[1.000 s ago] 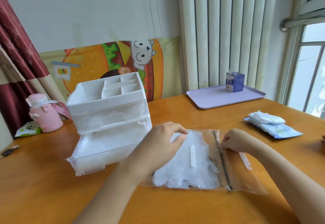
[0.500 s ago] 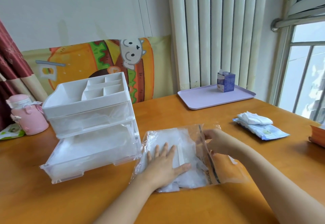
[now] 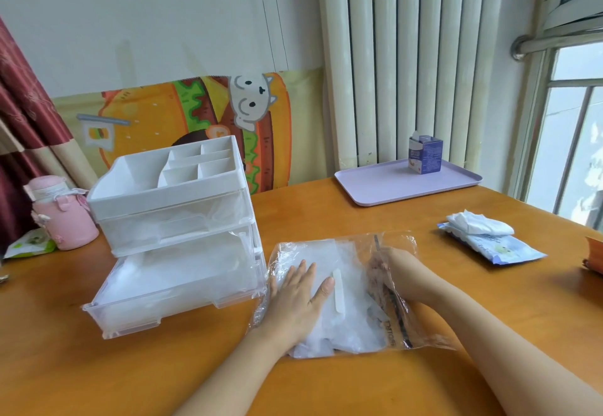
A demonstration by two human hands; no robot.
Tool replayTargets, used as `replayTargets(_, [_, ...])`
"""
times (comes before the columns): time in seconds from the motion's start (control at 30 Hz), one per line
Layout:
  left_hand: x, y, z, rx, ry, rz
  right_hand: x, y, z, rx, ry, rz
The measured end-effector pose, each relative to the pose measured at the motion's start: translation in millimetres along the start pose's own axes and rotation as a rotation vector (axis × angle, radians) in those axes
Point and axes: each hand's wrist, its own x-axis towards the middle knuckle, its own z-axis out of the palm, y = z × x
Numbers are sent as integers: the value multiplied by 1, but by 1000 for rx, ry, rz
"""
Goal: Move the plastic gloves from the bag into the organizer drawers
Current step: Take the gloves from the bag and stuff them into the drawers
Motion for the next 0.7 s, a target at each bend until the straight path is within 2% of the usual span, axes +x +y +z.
replayTargets(0.2, [0, -1, 0, 64, -10, -91, 24, 16, 20, 104, 74, 203])
replayTargets(0.3, [-1, 0, 1, 98, -41, -106, 23, 8, 26, 56, 107, 249])
replayTargets(0.43, [-1, 0, 1, 94, -34, -114, 17, -7, 21, 96, 22, 331])
replayTargets(0.5, [-1, 0, 1, 80, -31, -116, 15, -7, 16, 218, 42, 332])
replayTargets(0.6, [-1, -1, 1, 49, -26, -110, 3, -7, 0, 645, 85, 349])
replayTargets(0.7, [-2, -1, 0, 26, -33, -112, -3, -2, -15, 917, 38, 358])
